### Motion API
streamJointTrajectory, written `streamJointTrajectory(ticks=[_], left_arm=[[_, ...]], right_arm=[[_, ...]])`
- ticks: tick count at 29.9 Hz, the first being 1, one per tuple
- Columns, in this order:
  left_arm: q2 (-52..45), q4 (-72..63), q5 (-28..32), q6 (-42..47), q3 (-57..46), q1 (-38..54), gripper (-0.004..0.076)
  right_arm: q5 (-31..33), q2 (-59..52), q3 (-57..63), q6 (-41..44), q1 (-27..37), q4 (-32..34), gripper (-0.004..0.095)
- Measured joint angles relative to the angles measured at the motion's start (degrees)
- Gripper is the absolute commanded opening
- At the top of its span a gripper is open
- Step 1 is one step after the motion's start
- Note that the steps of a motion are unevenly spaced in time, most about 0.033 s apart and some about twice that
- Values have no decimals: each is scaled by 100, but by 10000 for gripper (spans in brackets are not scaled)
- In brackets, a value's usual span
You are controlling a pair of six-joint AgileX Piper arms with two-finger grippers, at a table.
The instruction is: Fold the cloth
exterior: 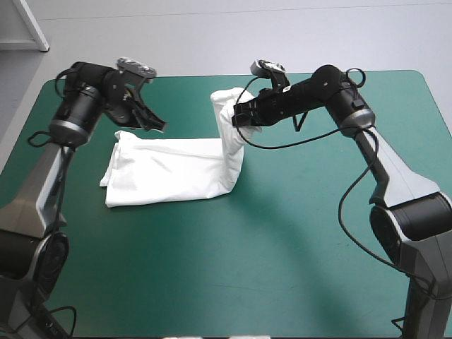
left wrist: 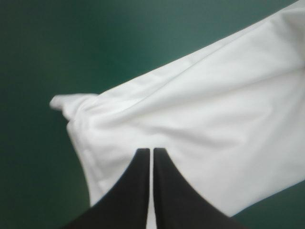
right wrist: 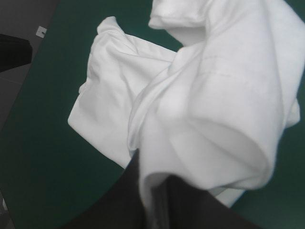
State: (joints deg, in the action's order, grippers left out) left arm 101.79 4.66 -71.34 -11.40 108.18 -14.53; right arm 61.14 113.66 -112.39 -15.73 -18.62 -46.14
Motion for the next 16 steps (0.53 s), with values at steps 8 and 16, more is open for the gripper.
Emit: streamJointTrajectory(ticks=[8, 16], left_arm=[[-1102, 39, 0, 28, -942, 877, 19], [-1709, 29, 0, 18, -1437, 983, 19]], right_arm=[[-97, 1118, -1503, 342, -726, -11, -13], [-115, 2484, -3270, 567, -1326, -313, -13]])
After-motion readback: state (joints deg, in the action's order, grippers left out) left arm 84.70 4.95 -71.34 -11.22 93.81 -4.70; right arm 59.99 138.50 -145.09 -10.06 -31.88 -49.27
